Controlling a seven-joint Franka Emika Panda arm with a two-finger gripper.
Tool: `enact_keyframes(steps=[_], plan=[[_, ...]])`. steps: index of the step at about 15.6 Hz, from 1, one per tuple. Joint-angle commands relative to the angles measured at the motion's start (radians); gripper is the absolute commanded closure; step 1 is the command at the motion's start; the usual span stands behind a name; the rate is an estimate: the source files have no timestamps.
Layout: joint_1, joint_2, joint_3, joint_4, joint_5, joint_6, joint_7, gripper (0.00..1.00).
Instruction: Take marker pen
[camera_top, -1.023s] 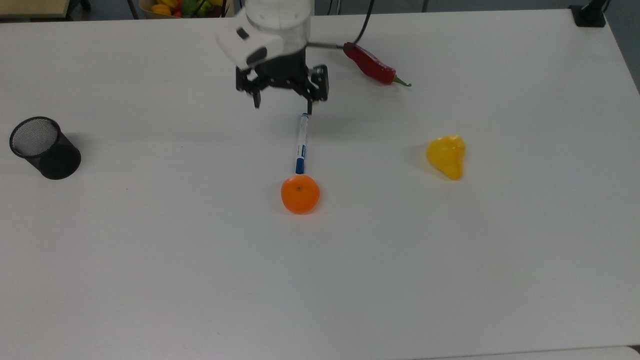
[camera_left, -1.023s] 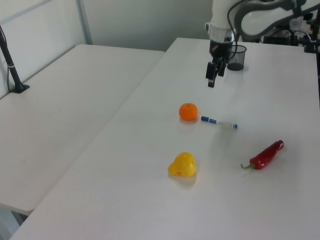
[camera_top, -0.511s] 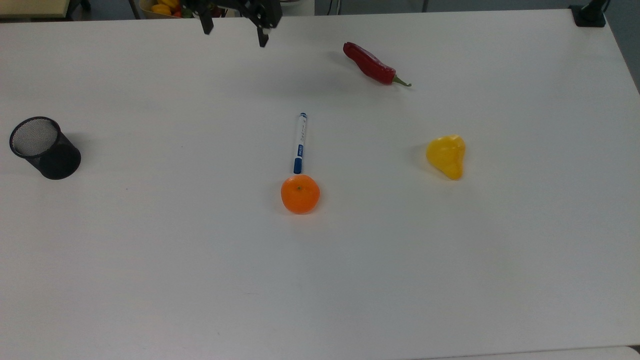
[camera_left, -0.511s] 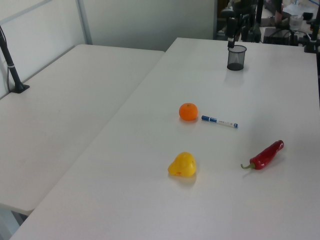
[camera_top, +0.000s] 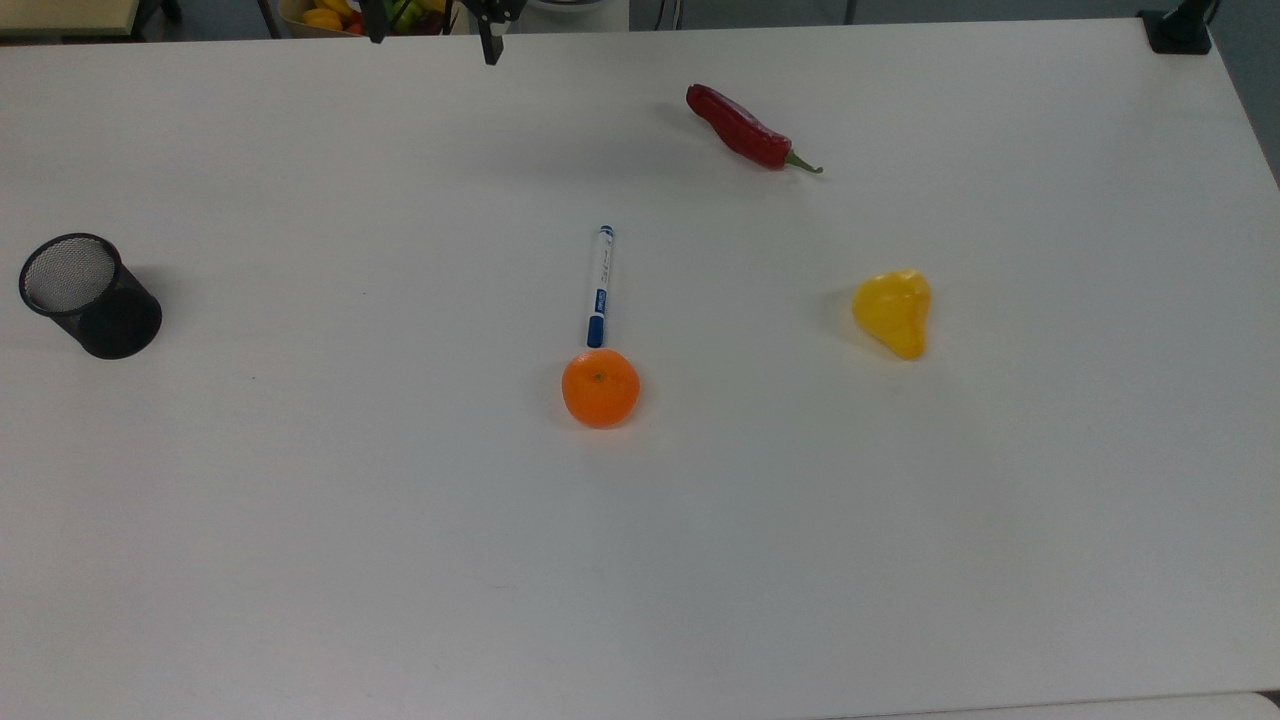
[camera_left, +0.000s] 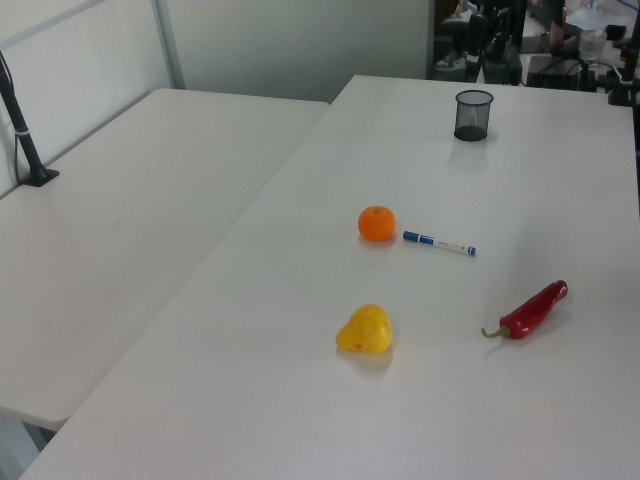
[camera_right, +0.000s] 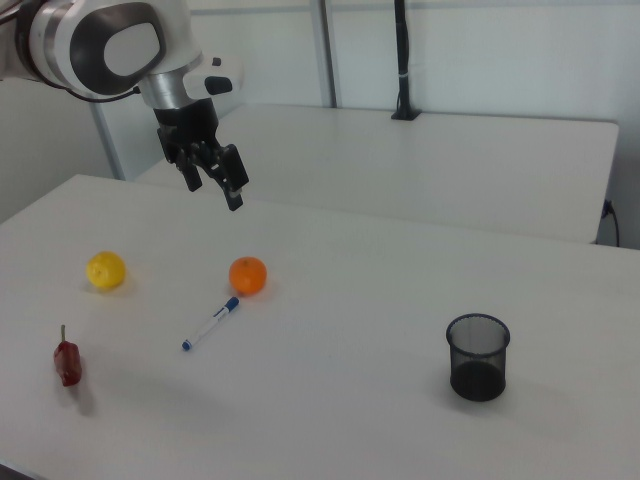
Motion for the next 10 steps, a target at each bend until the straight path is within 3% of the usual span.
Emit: enact_keyframes(steps=[1, 3, 10], plan=[[0.028, -0.011, -0.052, -0.005, 0.018, -0.008, -0.236, 0.00], [0.028, -0.011, -0.055, -0.005, 0.016, -0.009, -0.300, 0.00], [0.028, -0.013, -0.055, -0.007, 0.016, -0.017, -0.283, 0.00]])
